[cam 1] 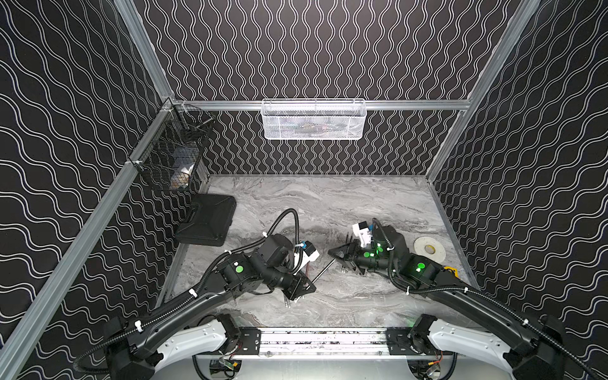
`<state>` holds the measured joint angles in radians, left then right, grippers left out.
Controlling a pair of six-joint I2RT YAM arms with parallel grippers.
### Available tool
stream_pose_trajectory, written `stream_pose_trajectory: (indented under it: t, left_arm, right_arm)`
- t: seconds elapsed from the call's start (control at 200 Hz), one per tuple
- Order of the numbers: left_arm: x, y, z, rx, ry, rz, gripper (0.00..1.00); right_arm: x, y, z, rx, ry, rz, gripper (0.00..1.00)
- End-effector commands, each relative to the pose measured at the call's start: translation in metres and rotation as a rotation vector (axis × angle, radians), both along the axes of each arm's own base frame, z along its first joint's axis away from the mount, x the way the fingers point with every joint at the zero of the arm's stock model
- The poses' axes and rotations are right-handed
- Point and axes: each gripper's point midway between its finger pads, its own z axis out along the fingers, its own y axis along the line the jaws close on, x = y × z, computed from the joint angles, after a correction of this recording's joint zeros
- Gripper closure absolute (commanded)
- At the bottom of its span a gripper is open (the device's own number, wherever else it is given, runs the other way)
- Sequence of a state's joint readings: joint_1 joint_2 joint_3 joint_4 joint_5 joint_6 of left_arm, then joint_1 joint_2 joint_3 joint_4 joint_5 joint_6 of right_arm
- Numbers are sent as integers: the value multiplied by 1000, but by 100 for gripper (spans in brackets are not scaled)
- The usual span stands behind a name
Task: Remove the protective cover of the pencils
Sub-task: Remove the protective sleeve from the pencil, then place the pencil at the center of the board.
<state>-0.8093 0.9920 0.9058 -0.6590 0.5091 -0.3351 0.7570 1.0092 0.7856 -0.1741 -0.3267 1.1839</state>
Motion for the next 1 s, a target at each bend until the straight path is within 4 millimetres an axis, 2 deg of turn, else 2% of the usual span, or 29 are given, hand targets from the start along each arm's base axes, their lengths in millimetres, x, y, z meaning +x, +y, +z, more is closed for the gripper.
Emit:
stream_pose_trajectory:
  t: [0.0, 0.135, 0.26, 0.36, 0.475, 0.53, 0.64, 0.715, 0.891, 0.996]
  left_arm:
    - [-19, 18, -16, 89, 92, -10, 100]
    - [-22, 16, -15, 81, 97, -24, 100]
    - [-22, 16, -15, 83, 100, -22, 100]
    - [-20, 17, -17, 95, 102, -10, 100]
    - [-10, 23, -21, 146, 74, 42, 100]
    - [-3, 26, -19, 159, 55, 79, 100]
    - [9, 6, -7, 39, 62, 126, 100]
    - [22, -9, -14, -9, 85, 170, 100]
    - [59, -37, -45, -6, 103, 249, 100]
    - [80, -48, -55, 20, 75, 277, 100]
  right_arm:
    - [25, -38, -18, -116, -4, -128, 100]
    - [41, -48, -14, -109, -5, -141, 100]
    - [51, -48, -9, -112, -9, -133, 100]
    - [56, -61, -14, -192, -19, -160, 100]
    - [54, -95, -32, -327, 8, -194, 100]
    - [54, -124, -44, -399, 26, -243, 100]
    - [44, -166, -69, -515, 75, -283, 100]
    - [35, -187, -88, -548, 119, -302, 100]
    - [28, -211, -126, -510, 210, -312, 100]
    - [35, -219, -135, -472, 244, -318, 100]
